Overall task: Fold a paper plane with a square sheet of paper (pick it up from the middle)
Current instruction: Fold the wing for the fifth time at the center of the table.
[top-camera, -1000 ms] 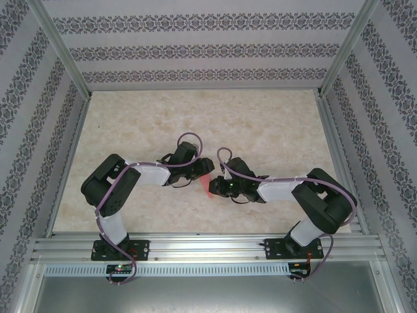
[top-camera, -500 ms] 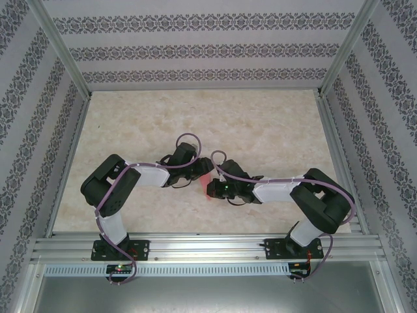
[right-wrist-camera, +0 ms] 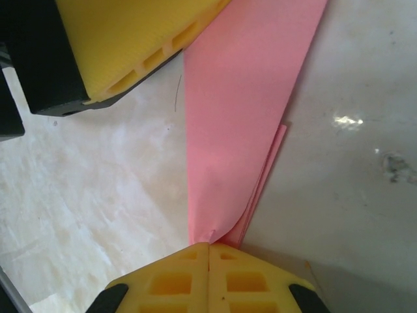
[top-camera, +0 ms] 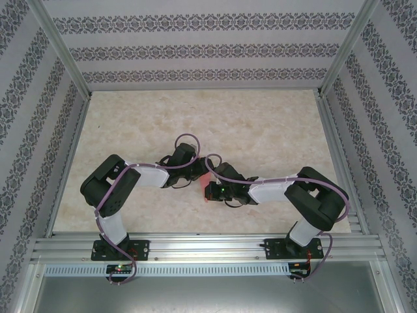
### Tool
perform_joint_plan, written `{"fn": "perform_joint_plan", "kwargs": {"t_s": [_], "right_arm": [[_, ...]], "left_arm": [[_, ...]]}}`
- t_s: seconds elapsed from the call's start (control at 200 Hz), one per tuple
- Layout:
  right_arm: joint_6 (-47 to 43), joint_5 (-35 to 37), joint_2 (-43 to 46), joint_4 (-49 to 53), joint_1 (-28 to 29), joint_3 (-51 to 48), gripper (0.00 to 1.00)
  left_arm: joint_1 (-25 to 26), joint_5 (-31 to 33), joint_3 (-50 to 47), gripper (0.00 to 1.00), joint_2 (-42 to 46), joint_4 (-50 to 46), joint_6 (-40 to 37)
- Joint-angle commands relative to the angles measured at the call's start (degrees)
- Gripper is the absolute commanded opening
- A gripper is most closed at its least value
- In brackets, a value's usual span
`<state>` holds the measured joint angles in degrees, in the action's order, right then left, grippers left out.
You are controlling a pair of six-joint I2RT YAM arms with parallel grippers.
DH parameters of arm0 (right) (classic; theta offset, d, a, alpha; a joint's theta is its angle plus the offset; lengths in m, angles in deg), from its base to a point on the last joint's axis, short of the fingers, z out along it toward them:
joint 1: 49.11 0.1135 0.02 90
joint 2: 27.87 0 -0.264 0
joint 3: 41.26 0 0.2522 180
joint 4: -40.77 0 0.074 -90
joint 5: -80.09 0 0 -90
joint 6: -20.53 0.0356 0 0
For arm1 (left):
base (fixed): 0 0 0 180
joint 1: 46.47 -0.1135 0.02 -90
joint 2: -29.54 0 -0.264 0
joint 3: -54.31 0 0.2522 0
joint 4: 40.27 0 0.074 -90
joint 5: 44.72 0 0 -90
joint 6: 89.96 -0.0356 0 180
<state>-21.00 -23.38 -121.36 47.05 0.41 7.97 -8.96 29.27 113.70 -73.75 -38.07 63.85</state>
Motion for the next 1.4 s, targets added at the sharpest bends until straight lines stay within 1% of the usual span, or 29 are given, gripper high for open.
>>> {"fn": "perform_joint_plan", "kwargs": {"t_s": [0.0,0.145,0.18,0.3,0.515,0.56,0.634,0.819,0.964,1.104,1.224,1.394], "right_arm": [[0.05,-1.17,-1.12,2.28,1.2,-0.22,0.04],[3.85,0.08,-1.46,1.45,1.37,-2.34,0.07],[3.97,-0.3,-1.28,1.1,1.45,-2.5,0.09],[4.55,-1.61,0.56,-0.75,1.55,-2.77,0.1],[5.54,-1.3,4.41,-0.91,1.59,-3.03,0.13],[5.57,-1.29,4.71,-0.94,1.55,-3.12,0.12],[5.66,-1.57,4.16,-1.03,1.55,-3.28,0.08],[7.08,-3.38,0.17,-2.35,1.98,-3.27,0.08],[7.67,-4.09,-3.49,-2.23,2.51,-3.03,0.05],[7.63,-2.34,-5.33,3.38,3.33,-1.64,0.04],[6.35,1.67,-5.1,10.91,4.76,0.53,0.05],[6.89,4.36,0.09,8.85,4.38,-1.09,0.08]], "left_arm": [[-0.51,1.44,-1.54,0.5,0.19,-2.88,1.03],[-0.55,1.81,-1.64,0.5,0.19,-3.32,1.39],[-0.6,1.87,-1.7,0.5,0.19,-3.31,1.44],[-0.57,1.69,-1.79,0.5,0.02,-3.49,1.43],[-0.6,1.5,-1.89,0.5,-0.16,-3.47,1.57],[-0.6,1.38,-1.94,0.5,-0.24,-3.49,1.51],[-0.56,1.35,-1.87,0.5,-0.33,-3.4,1.42],[-0.6,1.3,-1.94,0.5,-0.43,-3.4,1.54],[-0.6,1.35,-2.05,0.5,-0.38,-3.32,1.73],[-0.56,1.72,-2.16,0.5,-0.09,-3.83,1.71],[-0.58,1.85,-2.17,0.49,-0.07,-4.1,1.81],[-0.56,1.76,-2.27,0.5,-0.16,-4.21,2.09]]}}
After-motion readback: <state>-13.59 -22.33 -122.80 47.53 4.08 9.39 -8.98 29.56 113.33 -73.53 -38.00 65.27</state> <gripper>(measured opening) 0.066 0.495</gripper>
